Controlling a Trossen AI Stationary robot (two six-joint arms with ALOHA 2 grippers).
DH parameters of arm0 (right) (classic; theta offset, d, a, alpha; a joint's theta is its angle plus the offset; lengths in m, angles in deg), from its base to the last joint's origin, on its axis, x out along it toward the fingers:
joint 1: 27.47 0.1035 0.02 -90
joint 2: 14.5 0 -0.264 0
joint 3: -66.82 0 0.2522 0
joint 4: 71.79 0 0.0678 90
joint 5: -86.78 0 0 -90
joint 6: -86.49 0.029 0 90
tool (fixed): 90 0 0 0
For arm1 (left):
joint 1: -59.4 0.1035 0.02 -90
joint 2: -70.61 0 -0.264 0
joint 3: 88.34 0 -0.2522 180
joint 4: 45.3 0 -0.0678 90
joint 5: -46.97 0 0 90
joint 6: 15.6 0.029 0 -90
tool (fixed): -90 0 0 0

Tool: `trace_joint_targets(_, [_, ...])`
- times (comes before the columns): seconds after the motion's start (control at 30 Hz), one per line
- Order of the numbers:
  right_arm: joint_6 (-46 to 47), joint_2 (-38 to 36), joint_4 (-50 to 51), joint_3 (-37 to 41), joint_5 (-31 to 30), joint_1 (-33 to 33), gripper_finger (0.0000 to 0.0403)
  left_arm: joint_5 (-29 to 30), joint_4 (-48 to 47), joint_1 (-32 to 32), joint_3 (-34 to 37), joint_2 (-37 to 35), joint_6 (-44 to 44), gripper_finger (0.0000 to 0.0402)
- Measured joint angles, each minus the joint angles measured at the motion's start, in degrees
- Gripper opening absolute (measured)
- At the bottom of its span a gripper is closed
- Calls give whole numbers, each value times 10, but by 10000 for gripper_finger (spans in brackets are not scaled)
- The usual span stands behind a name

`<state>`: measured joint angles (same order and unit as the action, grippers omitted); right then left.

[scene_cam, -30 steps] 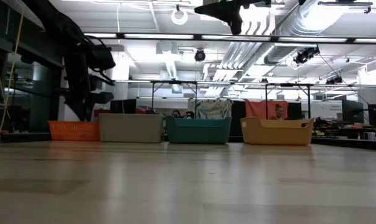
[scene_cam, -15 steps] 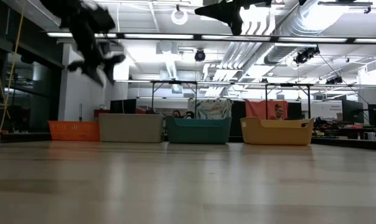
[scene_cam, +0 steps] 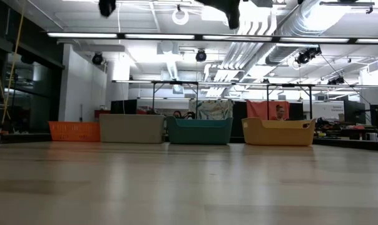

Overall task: Sort Halloween decoration
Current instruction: Put the violet witch hat into the gray bin

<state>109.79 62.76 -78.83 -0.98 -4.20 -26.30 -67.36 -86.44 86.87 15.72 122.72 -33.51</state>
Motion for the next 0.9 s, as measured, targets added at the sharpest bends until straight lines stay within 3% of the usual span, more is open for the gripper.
trace_joint_targets(0.17, [-20, -12, -43, 0, 20, 0, 233, 117, 156, -185, 71, -22, 36, 161])
trace_joint_targets(0.3, [-45, -38, -30, 0, 19, 0, 233, 229, 322, -268, 181, -22, 51, 161])
trace_joint_targets(0.47, [-69, -69, 17, 0, 4, 0, 233, 276, 443, -283, 268, -22, 51, 161])
trace_joint_targets(0.9, [-88, -69, 43, 0, -5, 0, 233, 276, 451, -283, 274, -22, 51, 160])
